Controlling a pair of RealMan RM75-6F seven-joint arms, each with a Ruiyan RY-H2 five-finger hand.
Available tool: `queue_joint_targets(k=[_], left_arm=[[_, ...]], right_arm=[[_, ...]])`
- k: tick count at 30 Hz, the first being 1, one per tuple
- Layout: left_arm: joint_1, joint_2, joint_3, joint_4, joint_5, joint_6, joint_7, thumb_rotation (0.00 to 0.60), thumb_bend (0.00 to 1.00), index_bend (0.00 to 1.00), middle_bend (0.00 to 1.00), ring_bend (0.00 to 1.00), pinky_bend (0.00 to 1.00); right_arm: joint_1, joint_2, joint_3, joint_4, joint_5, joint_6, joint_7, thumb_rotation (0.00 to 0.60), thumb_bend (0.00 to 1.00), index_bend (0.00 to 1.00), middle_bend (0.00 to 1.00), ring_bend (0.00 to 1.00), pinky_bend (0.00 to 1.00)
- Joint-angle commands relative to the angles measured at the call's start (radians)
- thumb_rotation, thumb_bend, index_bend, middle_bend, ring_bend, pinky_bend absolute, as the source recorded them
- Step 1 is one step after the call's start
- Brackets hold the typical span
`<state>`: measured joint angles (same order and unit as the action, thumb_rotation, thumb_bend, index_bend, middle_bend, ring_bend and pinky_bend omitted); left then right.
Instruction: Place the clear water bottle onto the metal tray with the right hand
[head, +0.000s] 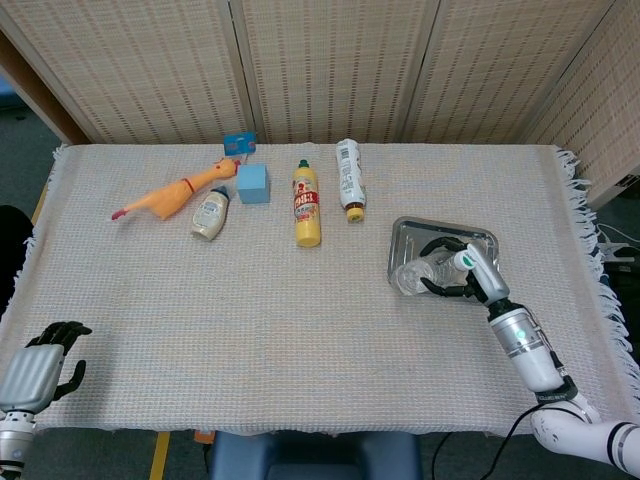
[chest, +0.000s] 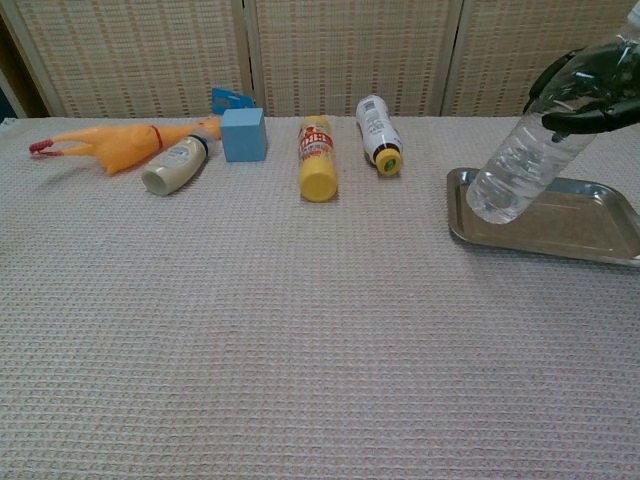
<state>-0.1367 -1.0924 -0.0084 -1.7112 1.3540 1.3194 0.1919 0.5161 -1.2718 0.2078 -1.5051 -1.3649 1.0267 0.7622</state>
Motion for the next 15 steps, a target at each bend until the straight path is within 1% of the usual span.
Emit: queue_joint_targets(k=[1, 5, 7, 11, 15], left_arm=[[-0.001, 0.0, 0.001, -0.002, 0.002, -0.002, -0.003, 0.6, 0.5, 0.28, 0.2, 0.12, 0.32], [-0.001, 0.001, 0.003, -0.002, 0.001, -0.004, 0.004, 0.6, 0.5, 0.28, 0.2, 0.12, 0.32], [-0.002, 0.002, 0.003, -0.006, -0.003, -0.006, 0.003, 0.6, 0.5, 0.28, 0.2, 0.12, 0.32], [-0.003, 0.003, 0.005, -0.005, -0.003, -0.009, 0.008, 0.6, 0.5, 0.28, 0.2, 0.12, 0.32], [-0.004, 0.005, 0.006, -0.008, -0.004, -0.014, 0.007, 0.6, 0.5, 0.28, 0.2, 0.12, 0.32]], right_arm=[[-0.014, 0.002, -0.011, 0.023, 0.014, -0.016, -0.128, 0.6, 0.04, 0.74, 0.53, 0.23, 0.42], [-0.003, -0.018, 0.004, 0.048, 0.029, -0.006, -0.176, 0.6, 0.04, 0.74, 0.53, 0.23, 0.43], [0.008, -0.006, 0.024, 0.019, 0.027, 0.008, -0.213, 0.6, 0.04, 0.74, 0.53, 0.23, 0.43], [0.023, 0.048, 0.076, -0.098, 0.04, 0.056, -0.331, 0.6, 0.04, 0.74, 0.53, 0.23, 0.44], [0.028, 0.11, 0.119, -0.237, 0.099, 0.079, -0.462, 0.6, 0.04, 0.74, 0.53, 0.23, 0.44]])
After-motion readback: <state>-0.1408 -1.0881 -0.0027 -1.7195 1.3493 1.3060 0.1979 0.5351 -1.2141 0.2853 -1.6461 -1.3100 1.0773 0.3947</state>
